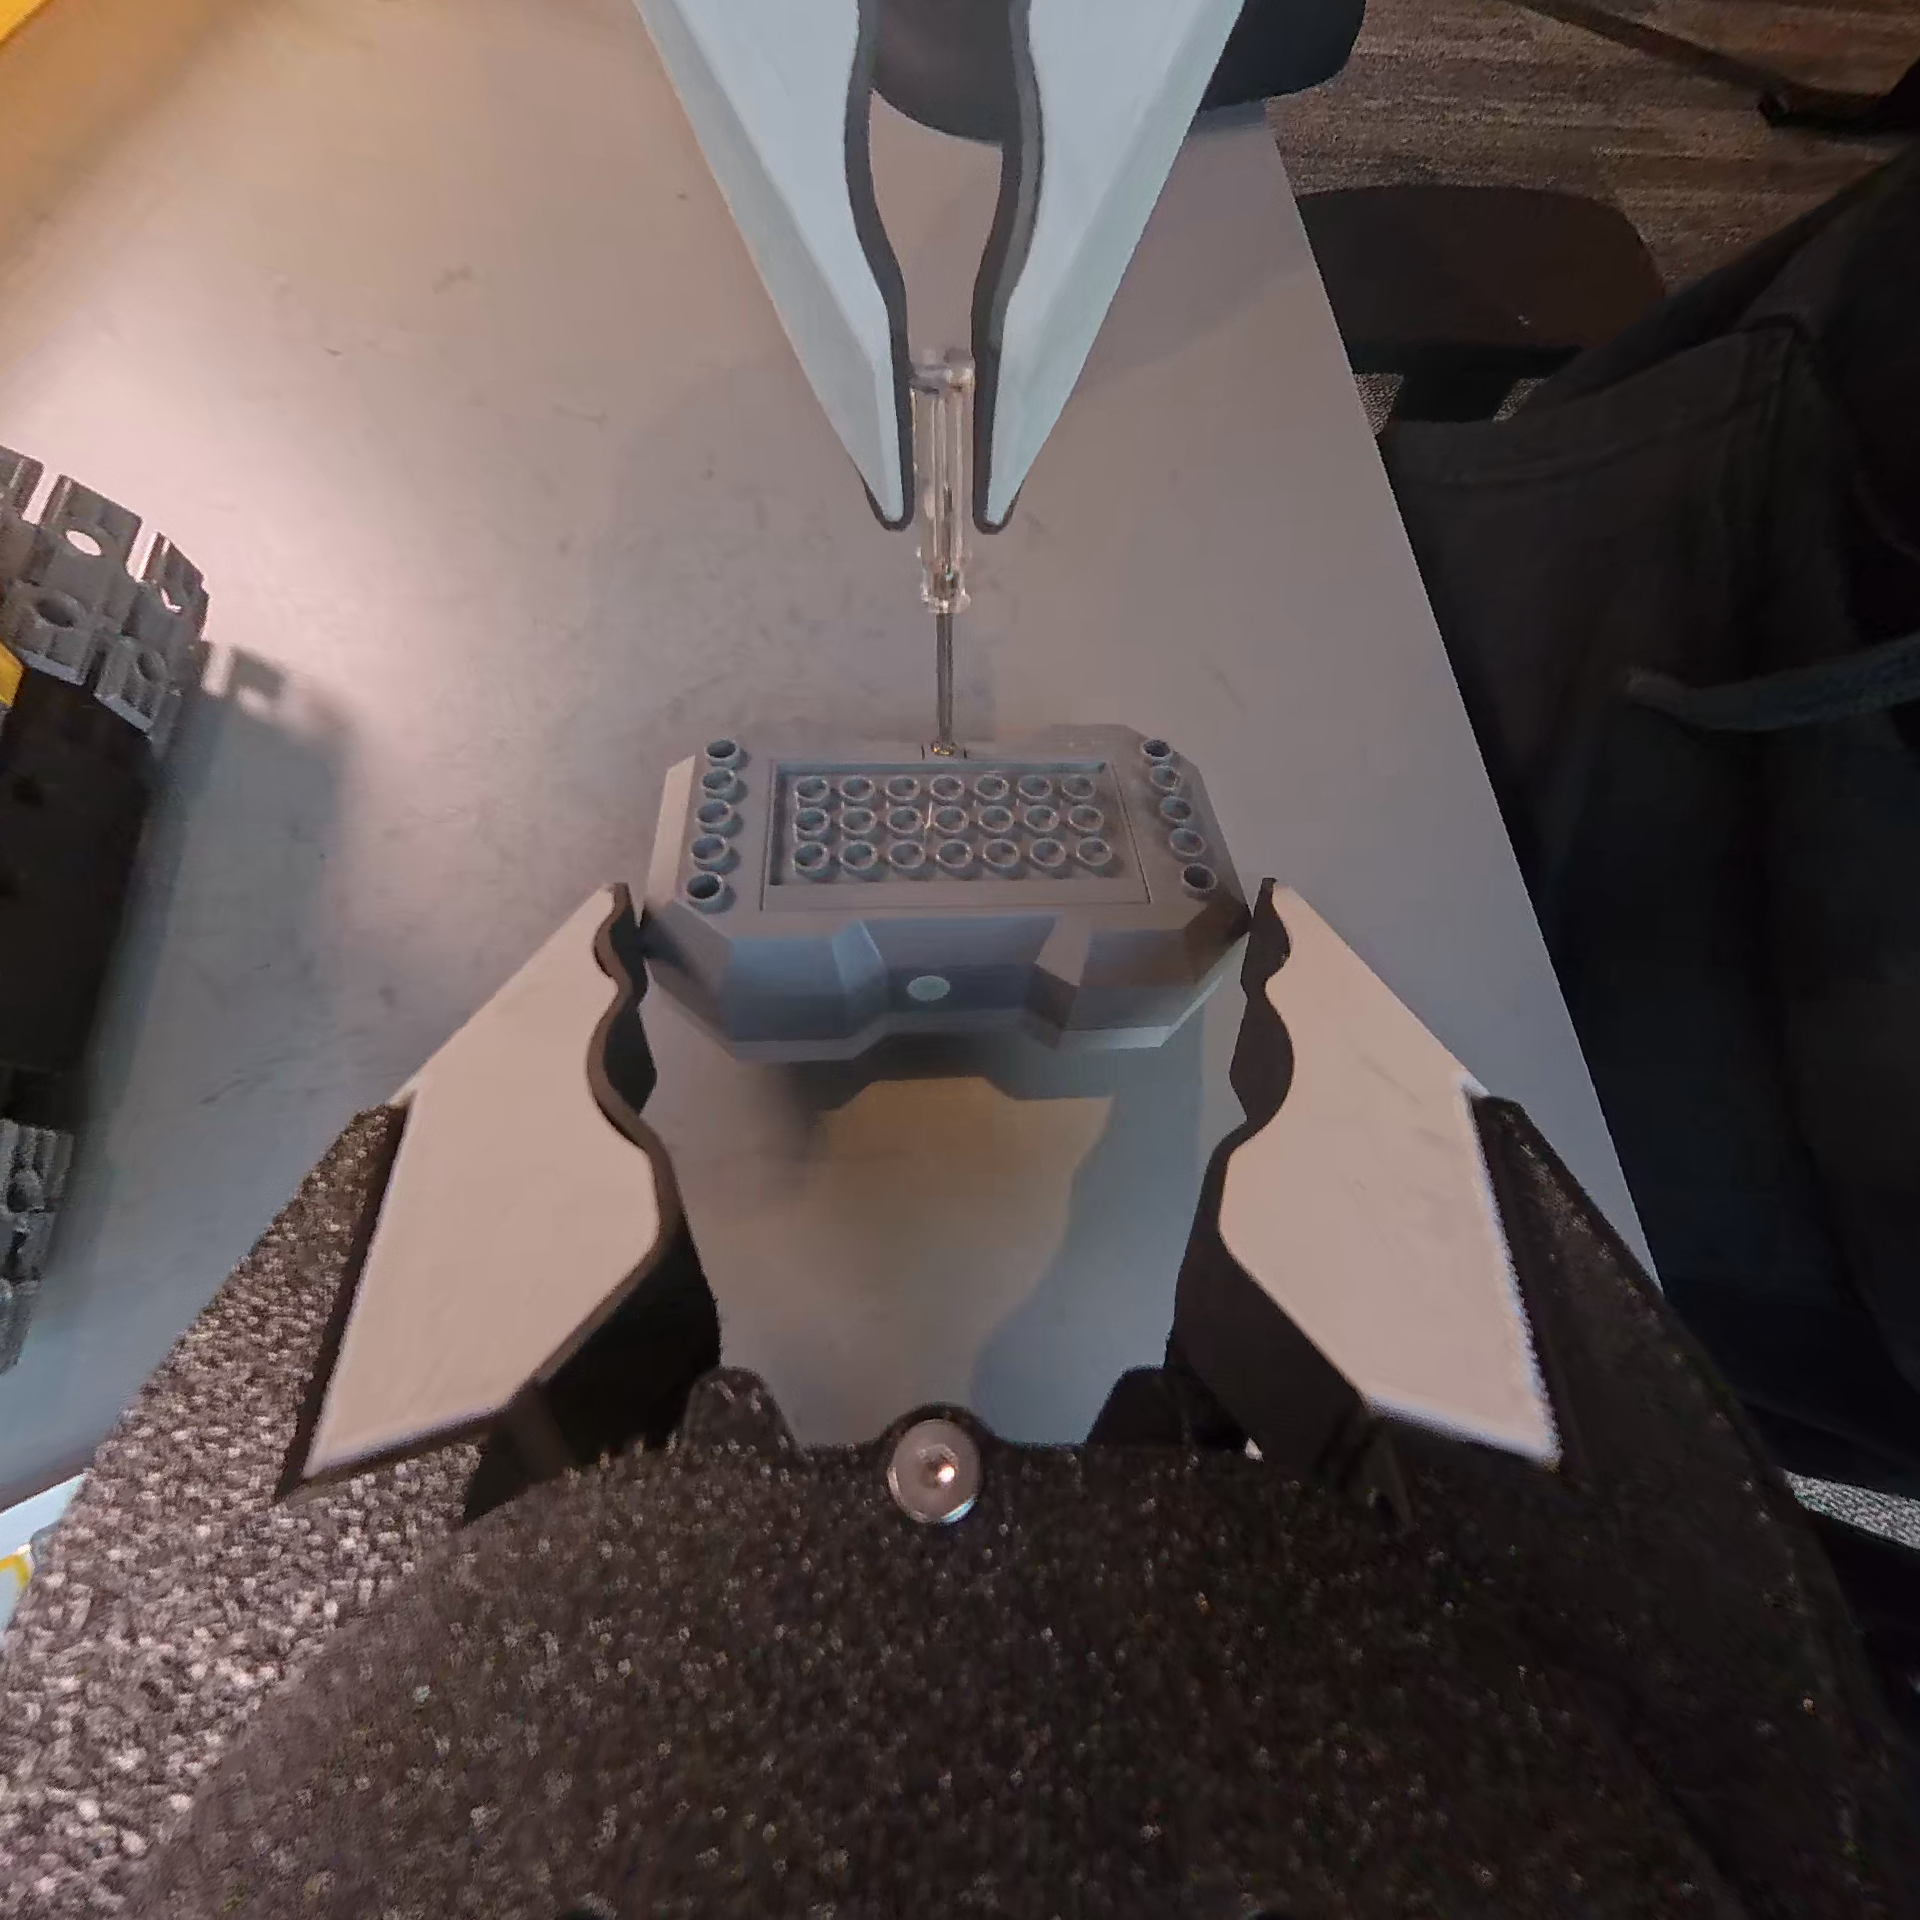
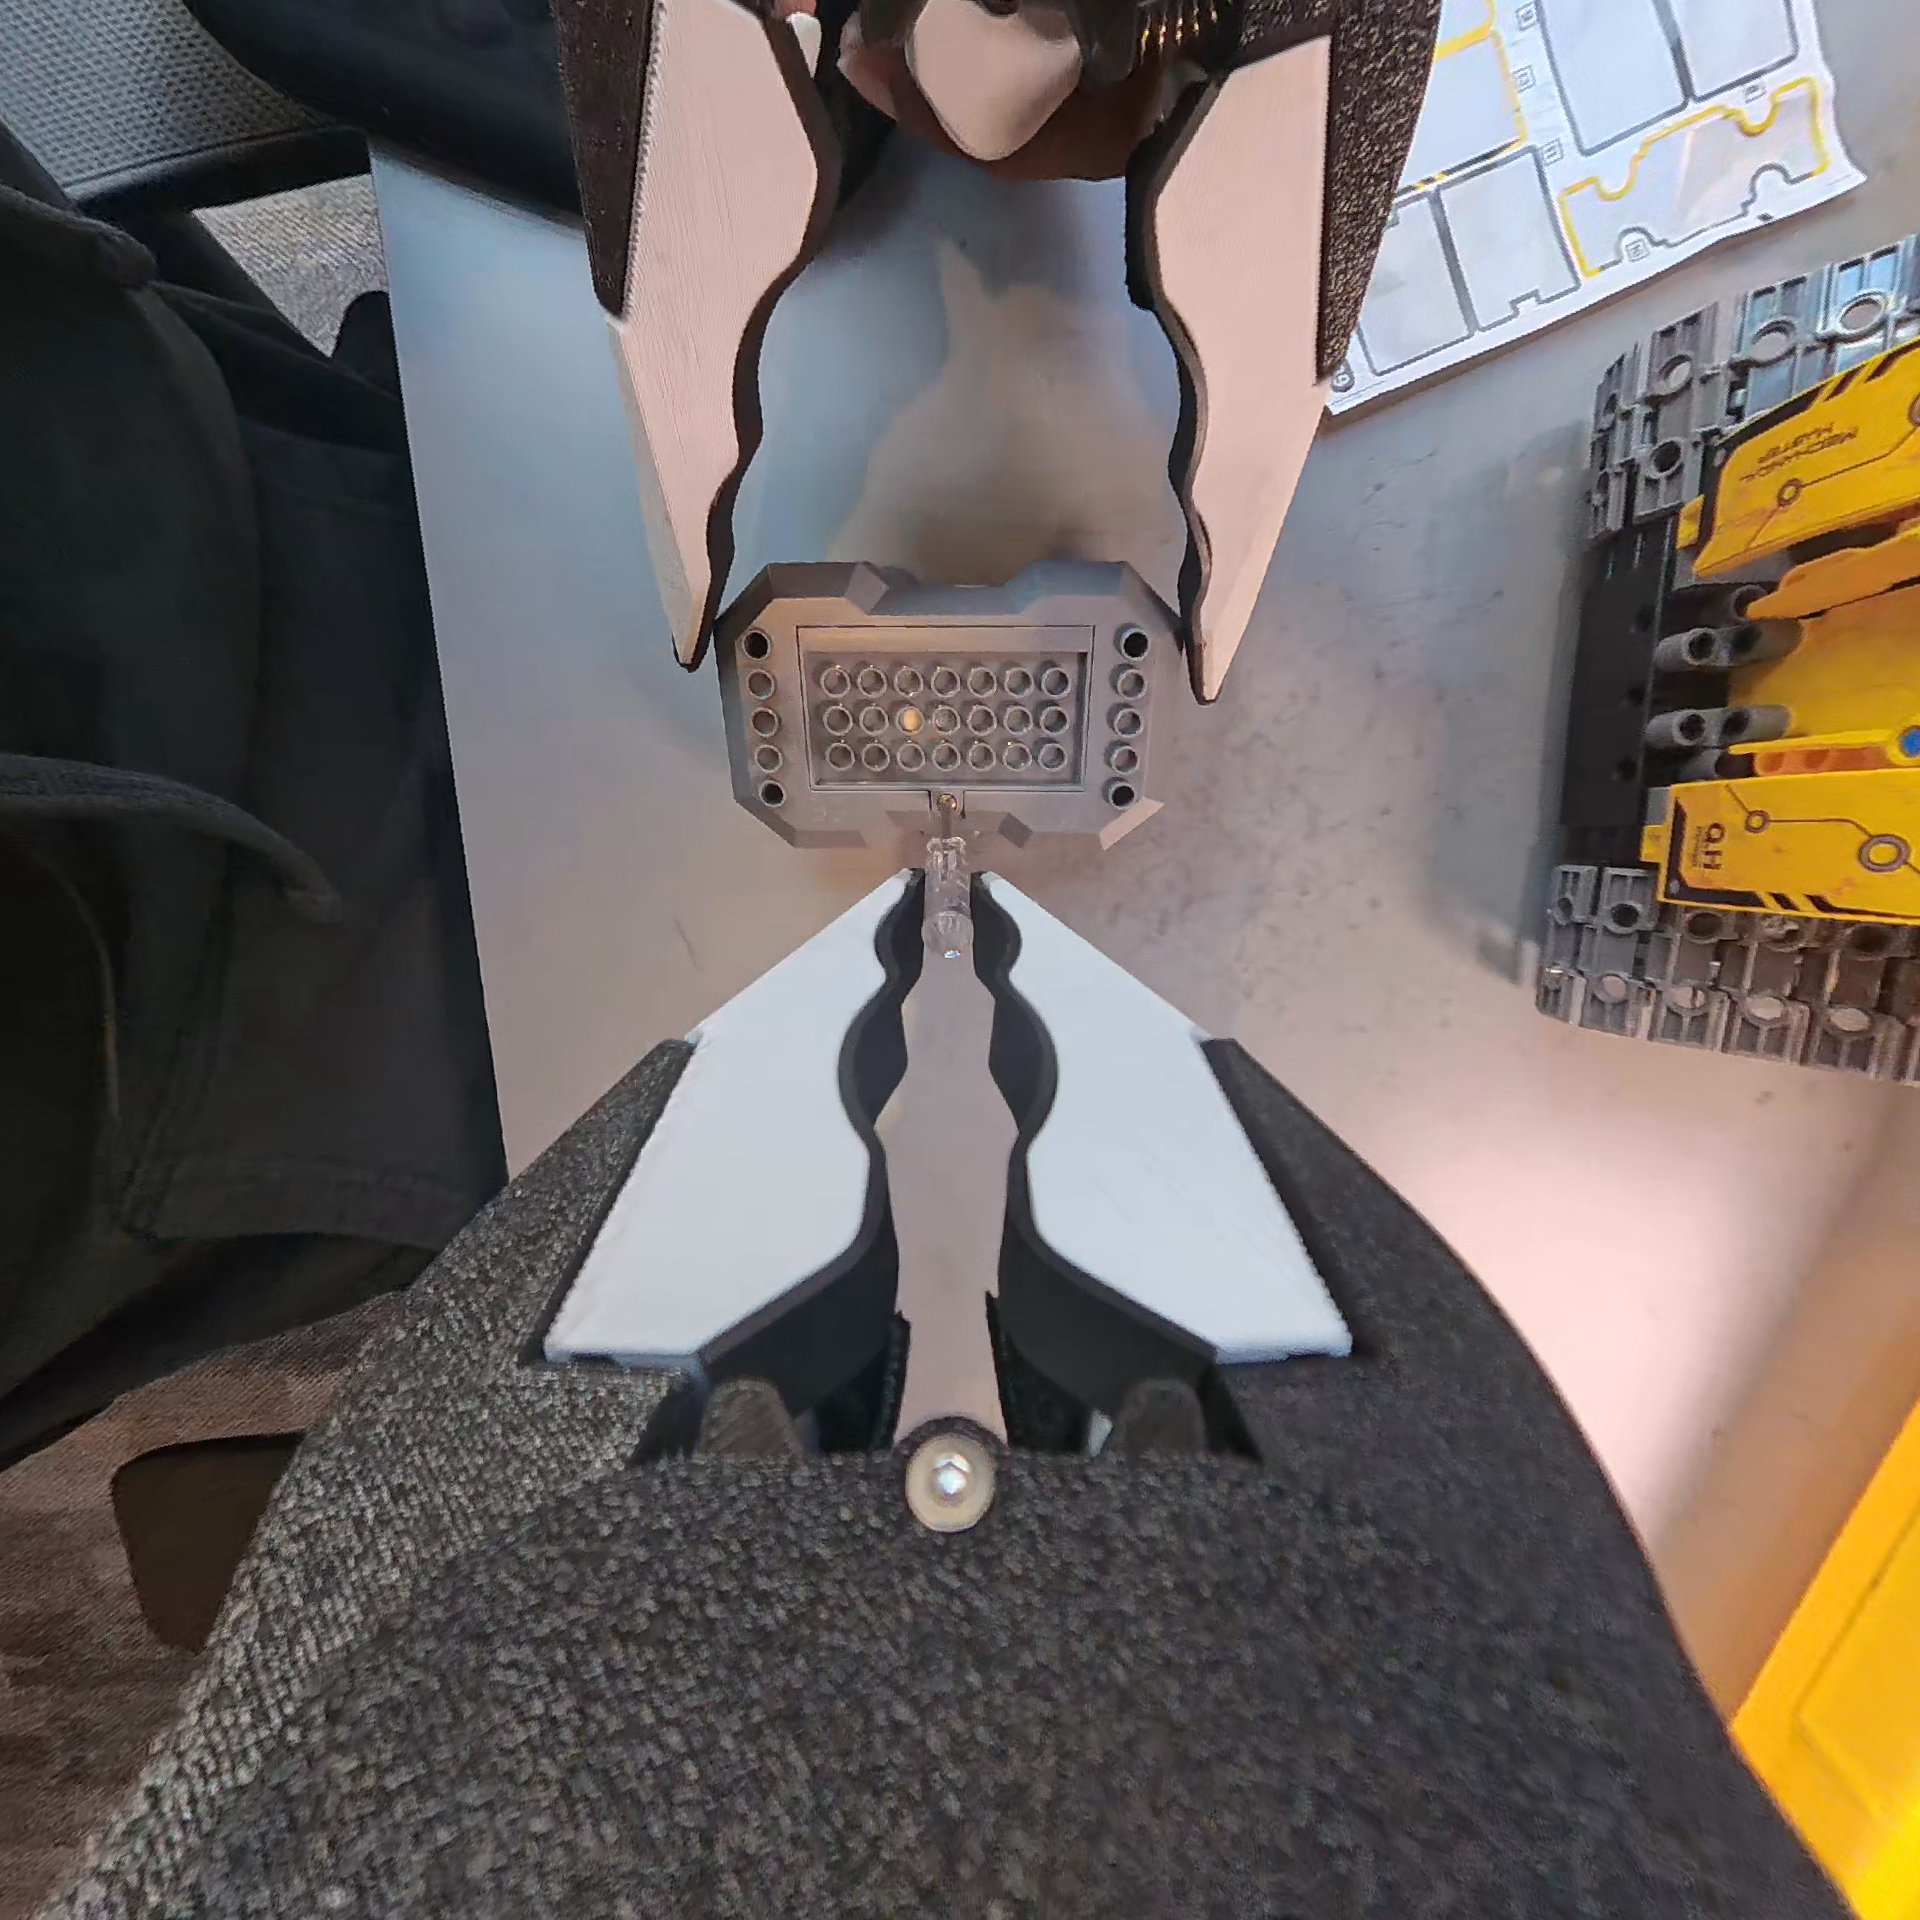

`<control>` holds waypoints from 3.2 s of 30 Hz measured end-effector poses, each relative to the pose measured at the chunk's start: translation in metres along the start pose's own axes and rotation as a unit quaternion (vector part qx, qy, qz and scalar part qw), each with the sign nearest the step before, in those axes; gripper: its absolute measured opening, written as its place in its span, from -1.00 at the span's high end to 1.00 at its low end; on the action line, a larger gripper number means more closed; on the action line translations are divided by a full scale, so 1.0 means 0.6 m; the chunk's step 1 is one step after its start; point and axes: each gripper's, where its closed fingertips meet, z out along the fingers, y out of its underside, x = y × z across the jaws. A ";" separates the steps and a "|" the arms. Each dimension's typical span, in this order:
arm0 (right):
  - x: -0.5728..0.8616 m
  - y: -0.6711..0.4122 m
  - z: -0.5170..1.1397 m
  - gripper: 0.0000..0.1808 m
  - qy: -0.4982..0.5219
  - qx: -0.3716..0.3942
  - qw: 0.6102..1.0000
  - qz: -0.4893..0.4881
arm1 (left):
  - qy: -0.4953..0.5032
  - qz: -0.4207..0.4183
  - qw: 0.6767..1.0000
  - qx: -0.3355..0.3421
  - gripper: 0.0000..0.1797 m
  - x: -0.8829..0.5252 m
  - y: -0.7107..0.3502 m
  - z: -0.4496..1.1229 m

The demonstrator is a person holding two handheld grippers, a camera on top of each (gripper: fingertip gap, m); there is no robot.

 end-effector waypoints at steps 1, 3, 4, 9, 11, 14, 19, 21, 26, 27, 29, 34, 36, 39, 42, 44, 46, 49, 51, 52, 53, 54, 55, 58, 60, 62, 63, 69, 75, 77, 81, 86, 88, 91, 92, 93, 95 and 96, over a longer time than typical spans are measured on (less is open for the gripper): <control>0.000 0.002 0.001 0.91 0.002 -0.008 1.000 0.002 | -0.001 -0.002 1.000 0.000 -0.27 -0.001 0.000 0.000; 0.000 0.001 0.001 0.91 0.003 -0.011 1.000 0.017 | -0.004 -0.004 1.000 0.000 -0.27 -0.001 -0.001 0.001; 0.001 0.001 0.001 0.91 0.004 -0.012 1.000 0.023 | -0.006 -0.005 1.000 -0.001 -0.27 -0.002 -0.001 0.001; 0.000 0.000 0.001 0.91 0.015 -0.030 0.999 -0.038 | -0.006 -0.005 1.000 0.005 -0.26 -0.004 -0.003 0.002; 0.000 -0.001 0.001 0.91 0.017 -0.033 0.992 -0.123 | -0.002 -0.002 1.000 0.010 -0.26 -0.005 -0.003 0.002; 0.001 -0.001 0.002 0.91 0.013 -0.038 0.963 -0.265 | 0.005 0.001 1.000 0.021 -0.26 -0.004 -0.005 0.002; 0.002 -0.002 0.002 0.91 0.009 -0.064 0.884 -0.463 | 0.012 0.003 0.999 0.032 -0.26 -0.004 -0.006 0.002; 0.000 -0.002 0.003 0.91 0.022 -0.081 0.838 -0.539 | 0.013 0.004 0.999 0.033 -0.26 -0.004 -0.006 0.002; -0.009 0.001 0.004 0.92 0.058 -0.113 0.715 -0.687 | 0.015 0.006 0.999 0.036 -0.26 -0.004 -0.006 0.002; -0.011 0.002 0.005 0.92 0.062 -0.116 0.696 -0.706 | 0.015 0.007 0.999 0.036 -0.26 -0.004 -0.006 0.002; -0.013 0.003 0.005 0.92 0.069 -0.118 0.667 -0.732 | 0.015 0.007 0.999 0.036 -0.26 -0.004 -0.006 0.002; -0.014 -0.009 -0.006 0.92 0.082 -0.099 0.721 -0.681 | 0.009 0.004 0.999 0.031 -0.27 -0.007 -0.004 0.001; -0.011 -0.018 -0.017 0.92 0.080 -0.079 0.782 -0.614 | 0.010 0.000 0.999 0.032 -0.27 -0.008 -0.004 0.001; -0.010 -0.020 -0.026 0.91 0.041 -0.045 0.913 -0.403 | 0.009 -0.002 0.999 0.031 -0.27 -0.008 -0.004 0.001; -0.001 -0.021 -0.027 0.91 -0.007 -0.010 0.991 -0.130 | 0.003 0.000 1.000 0.029 -0.27 -0.010 -0.005 0.002; 0.009 -0.012 -0.024 0.91 -0.012 -0.009 0.999 -0.029 | 0.001 -0.001 1.000 0.029 -0.27 -0.010 -0.006 0.003; 0.013 0.000 -0.018 0.91 -0.015 -0.013 0.999 0.050 | -0.005 -0.004 1.000 0.027 -0.27 -0.013 -0.006 0.003; 0.007 0.004 -0.009 0.91 -0.034 -0.001 0.987 0.156 | -0.018 -0.012 0.999 0.024 -0.27 -0.019 -0.007 0.004; 0.008 0.003 -0.007 0.91 -0.038 0.010 0.977 0.211 | -0.025 -0.016 0.999 0.022 -0.27 -0.022 -0.008 0.005; 0.009 0.004 -0.007 0.91 -0.036 0.013 0.973 0.227 | -0.030 -0.020 0.999 0.021 -0.27 -0.024 -0.009 0.005; 0.012 0.005 -0.007 0.91 -0.032 0.016 0.971 0.238 | -0.034 -0.023 0.999 0.019 -0.27 -0.025 -0.009 0.006; 0.014 0.007 -0.008 0.91 -0.028 0.018 0.968 0.250 | -0.037 -0.026 0.999 0.017 -0.27 -0.026 -0.009 0.006; 0.016 0.010 -0.008 0.91 -0.026 0.017 0.965 0.262 | -0.042 -0.030 0.999 0.015 -0.27 -0.028 -0.010 0.007; 0.026 0.014 -0.010 0.91 -0.017 0.026 0.957 0.290 | -0.052 -0.036 0.998 0.012 -0.27 -0.030 -0.012 0.009; 0.031 0.014 -0.011 0.91 -0.016 0.034 0.951 0.306 | -0.054 -0.037 0.998 0.010 -0.27 -0.030 -0.012 0.010; 0.034 0.015 -0.011 0.91 -0.013 0.036 0.950 0.311 | -0.054 -0.037 0.998 0.010 -0.27 -0.030 -0.012 0.010; 0.033 0.016 -0.010 0.91 -0.017 0.032 0.949 0.312 | -0.053 -0.039 0.998 0.010 -0.27 -0.030 -0.012 0.010; 0.036 0.019 -0.010 0.91 -0.012 0.027 0.950 0.311 | -0.053 -0.038 0.998 0.009 -0.27 -0.030 -0.012 0.010; 0.035 0.019 -0.009 0.91 -0.013 0.023 0.951 0.309 | -0.052 -0.038 0.998 0.009 -0.27 -0.030 -0.012 0.010; 0.033 0.020 -0.009 0.91 -0.014 0.021 0.951 0.308 | -0.052 -0.038 0.998 0.009 -0.27 -0.030 -0.012 0.010; 0.033 0.020 -0.009 0.91 -0.013 0.022 0.951 0.310 | -0.051 -0.038 0.998 0.009 -0.27 -0.030 -0.012 0.010; 0.033 0.020 -0.008 0.91 -0.013 0.018 0.952 0.305 | -0.052 -0.039 0.998 0.009 -0.27 -0.030 -0.012 0.010; 0.032 0.021 -0.008 0.92 -0.010 0.010 0.953 0.301 | -0.052 -0.039 0.998 0.008 -0.27 -0.030 -0.012 0.010; 0.031 0.023 -0.008 0.92 -0.005 0.002 0.954 0.299 | -0.052 -0.039 0.998 0.008 -0.27 -0.030 -0.012 0.010; 0.031 0.024 -0.008 0.91 -0.003 -0.003 0.955 0.297 | -0.052 -0.039 0.998 0.008 -0.27 -0.030 -0.012 0.010; 0.031 0.024 -0.008 0.91 -0.001 -0.008 0.956 0.294 | -0.053 -0.040 0.998 0.008 -0.27 -0.031 -0.012 0.010; 0.030 0.025 -0.008 0.91 0.000 -0.017 0.957 0.290 | -0.053 -0.040 0.998 0.008 -0.27 -0.031 -0.012 0.010; 0.030 0.025 -0.008 0.92 0.000 -0.021 0.957 0.290 | -0.053 -0.040 0.998 0.008 -0.27 -0.031 -0.012 0.010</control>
